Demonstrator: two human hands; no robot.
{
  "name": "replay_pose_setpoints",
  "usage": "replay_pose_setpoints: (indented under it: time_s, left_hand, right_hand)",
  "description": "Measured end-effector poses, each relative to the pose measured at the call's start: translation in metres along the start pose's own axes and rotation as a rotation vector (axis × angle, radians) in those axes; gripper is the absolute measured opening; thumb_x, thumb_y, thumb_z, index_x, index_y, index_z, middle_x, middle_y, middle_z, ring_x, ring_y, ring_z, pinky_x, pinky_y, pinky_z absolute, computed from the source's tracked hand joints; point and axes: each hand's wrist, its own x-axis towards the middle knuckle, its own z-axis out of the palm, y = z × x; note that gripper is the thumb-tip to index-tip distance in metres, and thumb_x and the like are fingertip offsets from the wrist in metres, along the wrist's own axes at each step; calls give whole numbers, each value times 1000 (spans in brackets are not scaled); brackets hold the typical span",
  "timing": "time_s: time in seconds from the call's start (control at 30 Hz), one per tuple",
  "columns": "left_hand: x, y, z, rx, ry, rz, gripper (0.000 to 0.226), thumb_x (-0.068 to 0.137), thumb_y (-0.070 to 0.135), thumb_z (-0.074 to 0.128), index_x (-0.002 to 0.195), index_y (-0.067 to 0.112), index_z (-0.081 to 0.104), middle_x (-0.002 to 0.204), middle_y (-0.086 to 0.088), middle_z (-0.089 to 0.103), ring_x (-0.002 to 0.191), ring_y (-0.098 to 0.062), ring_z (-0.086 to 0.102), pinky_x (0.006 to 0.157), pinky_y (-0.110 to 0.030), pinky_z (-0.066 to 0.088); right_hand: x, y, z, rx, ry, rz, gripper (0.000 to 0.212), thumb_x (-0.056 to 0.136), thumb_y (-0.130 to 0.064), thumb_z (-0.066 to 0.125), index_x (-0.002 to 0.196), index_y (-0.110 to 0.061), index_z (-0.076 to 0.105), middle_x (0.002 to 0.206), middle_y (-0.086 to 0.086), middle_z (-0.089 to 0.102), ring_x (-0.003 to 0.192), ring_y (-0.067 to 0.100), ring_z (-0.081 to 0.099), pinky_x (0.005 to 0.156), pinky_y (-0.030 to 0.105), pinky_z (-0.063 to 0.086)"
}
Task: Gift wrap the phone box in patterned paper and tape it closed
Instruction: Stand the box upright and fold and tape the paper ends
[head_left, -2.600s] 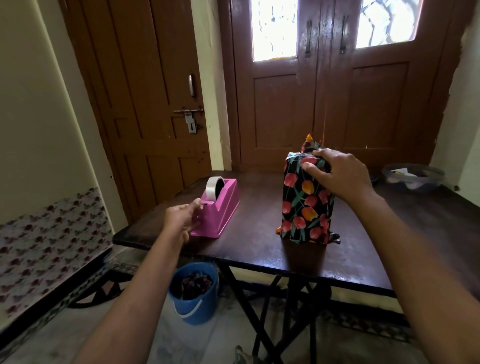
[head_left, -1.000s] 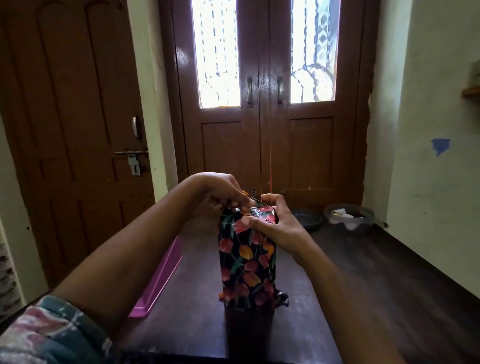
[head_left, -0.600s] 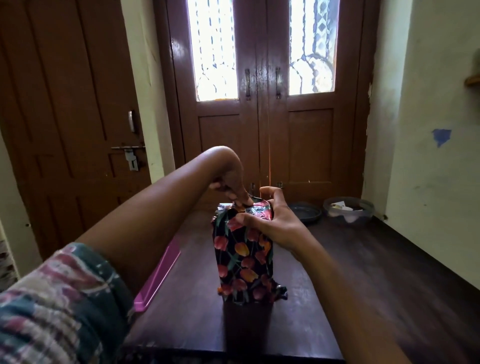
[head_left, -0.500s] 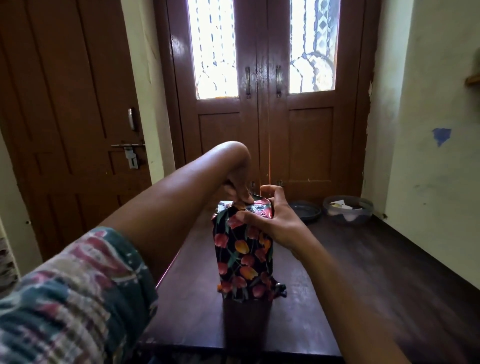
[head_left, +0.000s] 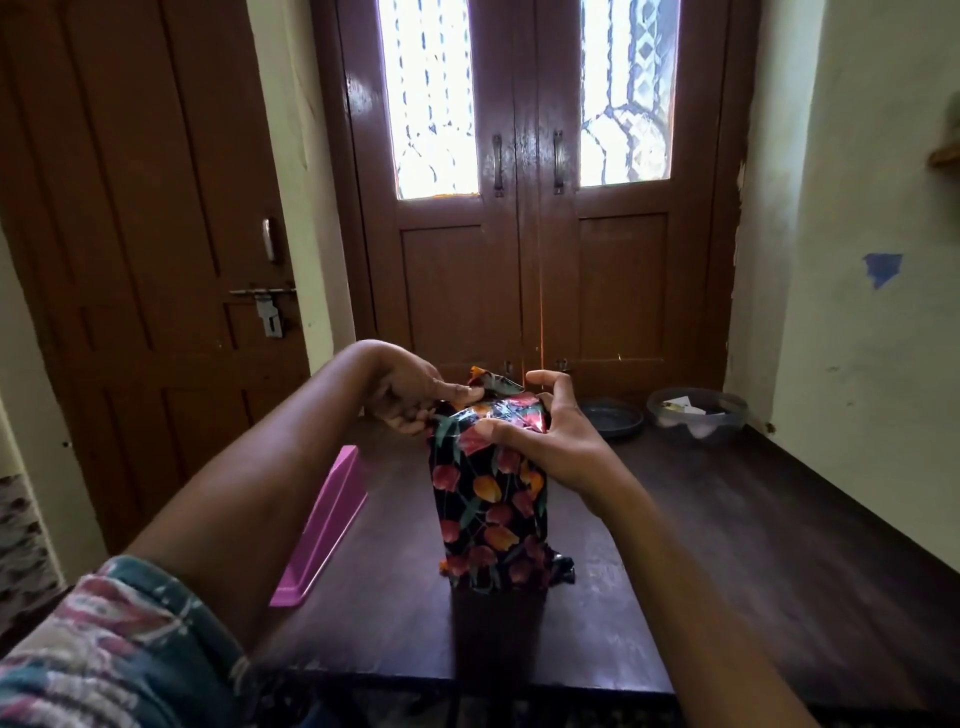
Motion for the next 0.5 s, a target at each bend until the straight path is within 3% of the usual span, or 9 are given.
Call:
replay_pose_setpoints:
  time_s: [0.1, 0.23, 0.4, 0.5]
  left_hand:
    - [-3, -13, 0, -152, -53, 61, 36, 90, 40, 50, 88, 5, 59, 63, -4, 66, 51, -9, 63, 47, -18, 52]
    - [-4, -25, 3, -350, -51, 129, 23, 91, 26, 53, 90, 4, 59, 66, -6, 63, 55, -10, 63, 52, -19, 54]
    - [-5, -23, 7, -312, 116, 187, 21, 93, 20, 50, 97, 2, 60, 65, -5, 57, 51, -12, 55, 48, -20, 48]
    - [-2, -28, 9, -265, 203, 269, 35, 88, 25, 57, 114, 3, 62, 78, -7, 58, 64, -15, 53, 64, -27, 45]
  right_hand:
    - [-1, -1, 2, 18, -15, 14, 82, 67, -43, 78, 128, -33, 24, 124, 3, 43, 110, 20, 52, 91, 32, 49]
    - [-2, -3, 1, 11, -26, 22, 85, 67, -43, 78, 129, -32, 23, 127, 4, 44, 110, 20, 52, 89, 30, 49]
    - [0, -2, 0, 21, -13, 37, 84, 67, -42, 78, 128, -33, 22, 128, 4, 43, 111, 20, 52, 92, 32, 49]
    - [2, -2, -2, 4, -24, 73, 90, 64, -46, 78, 132, -31, 21, 133, 6, 41, 116, 23, 49, 97, 36, 47]
